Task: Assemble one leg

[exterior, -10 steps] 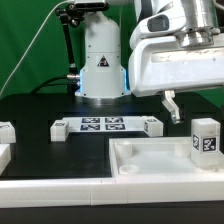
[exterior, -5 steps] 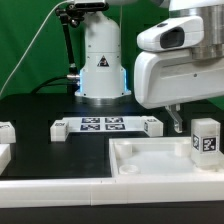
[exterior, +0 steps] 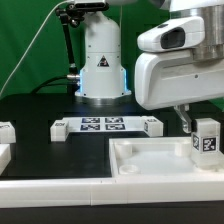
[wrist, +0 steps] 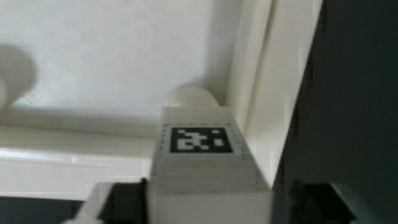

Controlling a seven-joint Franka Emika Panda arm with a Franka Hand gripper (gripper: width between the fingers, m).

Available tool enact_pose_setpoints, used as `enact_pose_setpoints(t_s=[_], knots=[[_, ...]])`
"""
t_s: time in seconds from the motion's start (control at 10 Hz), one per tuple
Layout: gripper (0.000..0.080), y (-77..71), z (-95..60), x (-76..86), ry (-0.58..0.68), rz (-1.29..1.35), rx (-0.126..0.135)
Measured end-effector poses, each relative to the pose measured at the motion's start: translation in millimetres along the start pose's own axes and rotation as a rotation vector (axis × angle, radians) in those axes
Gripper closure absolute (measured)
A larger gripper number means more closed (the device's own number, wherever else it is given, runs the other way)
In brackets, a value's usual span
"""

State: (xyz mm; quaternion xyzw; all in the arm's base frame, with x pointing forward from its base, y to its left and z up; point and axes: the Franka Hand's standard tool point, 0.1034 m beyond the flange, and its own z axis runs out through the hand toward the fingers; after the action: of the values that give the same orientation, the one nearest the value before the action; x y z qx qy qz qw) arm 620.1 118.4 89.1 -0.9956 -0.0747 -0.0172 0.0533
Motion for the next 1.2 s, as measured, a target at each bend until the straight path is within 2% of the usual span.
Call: enact_pose_setpoints(t_s=[0.1,0.5,0.9,1.0,1.2], knots=[[0.0508,0.1,0.0,0.0,0.0,0.0,0.0],[0.0507,-2.5,0.0,0.0,0.0,0.074,0.0],[0.0507,-3.0,0.8,-0.3,0.0,0.547,-0.001],[0.0507,-2.0,1.2,-0.2,-0.002,0.669,0.012],[0.0507,-1.6,1.6,0.8,0.004,0.849,0.021]])
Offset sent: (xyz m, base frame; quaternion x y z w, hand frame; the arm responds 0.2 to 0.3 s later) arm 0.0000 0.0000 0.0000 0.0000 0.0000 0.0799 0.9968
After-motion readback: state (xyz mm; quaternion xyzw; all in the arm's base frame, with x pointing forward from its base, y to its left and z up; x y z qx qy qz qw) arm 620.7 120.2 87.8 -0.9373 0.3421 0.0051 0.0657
